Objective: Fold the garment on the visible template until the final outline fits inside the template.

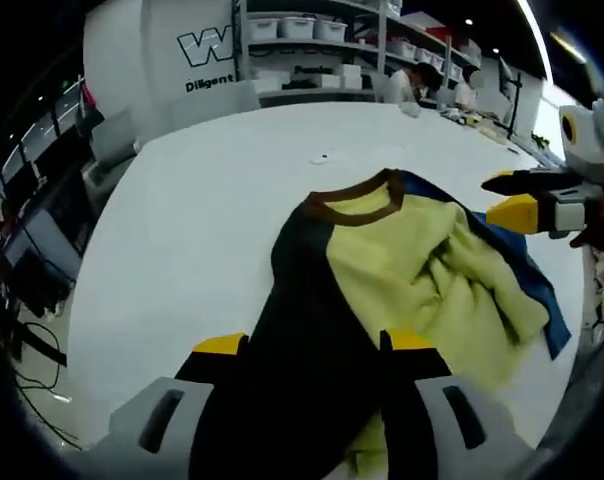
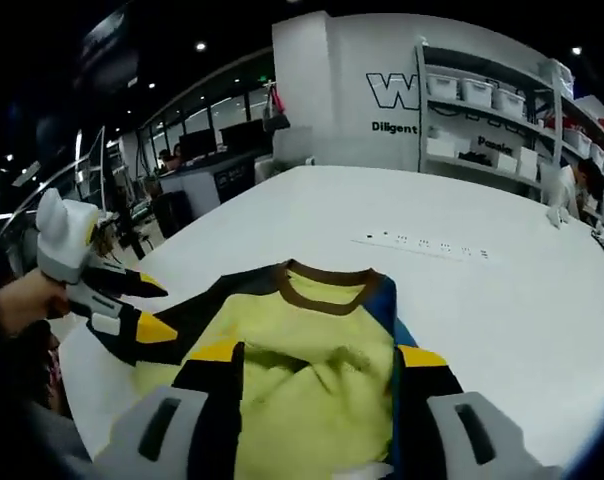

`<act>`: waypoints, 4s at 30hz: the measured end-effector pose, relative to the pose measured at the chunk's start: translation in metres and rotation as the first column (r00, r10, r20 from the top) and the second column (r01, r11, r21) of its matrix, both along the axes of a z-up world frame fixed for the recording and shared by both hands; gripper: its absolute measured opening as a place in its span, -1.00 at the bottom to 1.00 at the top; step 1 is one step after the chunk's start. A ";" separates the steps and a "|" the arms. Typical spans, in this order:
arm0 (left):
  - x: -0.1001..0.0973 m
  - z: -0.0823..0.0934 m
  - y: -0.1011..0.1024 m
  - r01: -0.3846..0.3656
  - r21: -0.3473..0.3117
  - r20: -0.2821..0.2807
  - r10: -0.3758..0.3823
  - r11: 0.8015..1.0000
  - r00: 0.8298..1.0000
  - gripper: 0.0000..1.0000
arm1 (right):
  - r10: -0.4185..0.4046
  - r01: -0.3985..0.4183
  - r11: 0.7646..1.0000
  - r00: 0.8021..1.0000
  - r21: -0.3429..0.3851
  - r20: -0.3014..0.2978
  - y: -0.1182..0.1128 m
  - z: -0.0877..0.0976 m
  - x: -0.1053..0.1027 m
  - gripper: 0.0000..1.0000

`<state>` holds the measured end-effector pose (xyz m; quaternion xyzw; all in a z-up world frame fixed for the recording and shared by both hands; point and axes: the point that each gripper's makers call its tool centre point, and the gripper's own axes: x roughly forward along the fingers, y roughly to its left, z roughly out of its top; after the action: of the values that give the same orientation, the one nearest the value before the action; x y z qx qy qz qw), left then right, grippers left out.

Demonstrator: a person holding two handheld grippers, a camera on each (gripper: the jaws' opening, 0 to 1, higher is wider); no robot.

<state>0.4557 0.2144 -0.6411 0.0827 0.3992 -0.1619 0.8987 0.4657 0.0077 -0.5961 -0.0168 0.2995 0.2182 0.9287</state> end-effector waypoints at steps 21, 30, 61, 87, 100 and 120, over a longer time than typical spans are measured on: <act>-0.023 -0.028 0.015 -0.004 0.029 0.007 0.003 1.000 1.000 0.15 | -0.116 0.100 0.989 0.981 -0.110 -0.153 -0.001 -0.069 -0.092 -0.03; -0.016 -0.026 0.027 -0.045 0.040 0.048 0.043 0.998 0.998 -0.58 | -0.109 0.085 0.973 0.989 -0.216 -0.101 -0.016 -0.070 -0.093 -0.99; 0.022 -0.014 0.110 -0.050 0.234 0.024 0.045 0.971 0.999 -0.81 | -0.081 0.059 0.995 0.945 -0.078 -0.317 -0.041 -0.061 -0.125 -1.00; -0.015 0.019 0.093 -0.093 0.094 0.084 0.085 0.991 0.993 -0.28 | -0.038 0.059 0.996 0.951 0.060 -0.305 -0.028 -0.048 -0.141 -0.34; -0.047 -0.001 0.060 -0.063 0.001 0.024 0.063 0.998 0.998 -0.07 | 0.029 -0.017 0.999 0.955 0.041 -0.294 -0.012 -0.051 -0.155 -0.20; -0.059 -0.028 0.042 -0.066 -0.025 -0.075 0.064 0.998 0.995 -0.63 | 0.081 -0.116 0.985 0.962 -0.125 -0.261 -0.016 -0.075 -0.176 -0.30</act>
<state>0.3969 0.2566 -0.6694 0.0512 0.4324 -0.1412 0.8891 0.2895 -0.0084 -0.6713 -0.0681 0.4298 0.2431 0.8669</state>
